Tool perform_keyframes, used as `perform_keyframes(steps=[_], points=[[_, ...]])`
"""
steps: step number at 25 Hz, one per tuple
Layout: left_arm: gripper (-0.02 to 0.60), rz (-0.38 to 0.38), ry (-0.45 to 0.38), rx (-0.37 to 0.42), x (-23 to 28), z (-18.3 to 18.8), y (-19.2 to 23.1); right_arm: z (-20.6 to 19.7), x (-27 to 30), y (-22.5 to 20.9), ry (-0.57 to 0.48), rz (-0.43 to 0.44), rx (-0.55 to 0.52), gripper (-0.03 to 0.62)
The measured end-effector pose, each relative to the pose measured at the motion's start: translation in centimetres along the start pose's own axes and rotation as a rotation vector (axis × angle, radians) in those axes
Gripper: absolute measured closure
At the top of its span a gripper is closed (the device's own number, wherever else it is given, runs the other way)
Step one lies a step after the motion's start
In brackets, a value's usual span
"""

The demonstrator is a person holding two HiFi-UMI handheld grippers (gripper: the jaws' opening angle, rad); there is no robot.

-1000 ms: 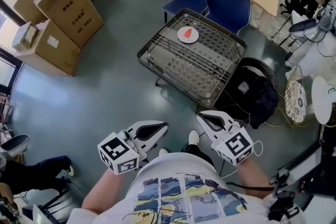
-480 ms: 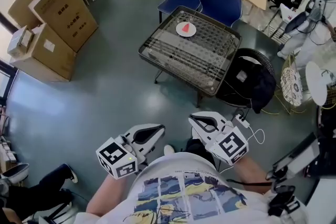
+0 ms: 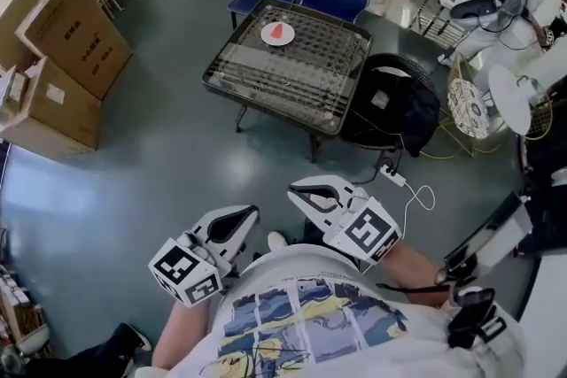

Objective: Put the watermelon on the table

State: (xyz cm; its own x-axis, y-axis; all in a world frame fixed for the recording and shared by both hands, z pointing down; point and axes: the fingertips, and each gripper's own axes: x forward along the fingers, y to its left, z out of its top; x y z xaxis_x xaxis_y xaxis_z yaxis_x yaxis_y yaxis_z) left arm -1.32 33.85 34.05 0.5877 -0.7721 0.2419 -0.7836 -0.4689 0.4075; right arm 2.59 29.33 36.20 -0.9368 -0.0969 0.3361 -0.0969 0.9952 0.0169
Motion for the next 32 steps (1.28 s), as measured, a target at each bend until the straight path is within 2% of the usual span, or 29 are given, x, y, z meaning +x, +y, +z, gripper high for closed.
perform_keyframes(steps=[10, 14, 32], points=[[0.572, -0.023, 0.018, 0.021, -0.8, -0.3, -1.0, 0.7, -1.0, 1.5, -0.002, -0.037, -0.005, 0.585], [0.572, -0.038, 0.018, 0.030, 0.1, -1.0, -1.5, -0.2, -1.7, 1.5, 0.002, -0.048, -0.007, 0.585], [0.572, -0.028, 0.028, 0.035, -1.5, -1.0, -1.0, 0.8, -0.8, 2.6, 0.024, -0.034, -0.019, 0.585]])
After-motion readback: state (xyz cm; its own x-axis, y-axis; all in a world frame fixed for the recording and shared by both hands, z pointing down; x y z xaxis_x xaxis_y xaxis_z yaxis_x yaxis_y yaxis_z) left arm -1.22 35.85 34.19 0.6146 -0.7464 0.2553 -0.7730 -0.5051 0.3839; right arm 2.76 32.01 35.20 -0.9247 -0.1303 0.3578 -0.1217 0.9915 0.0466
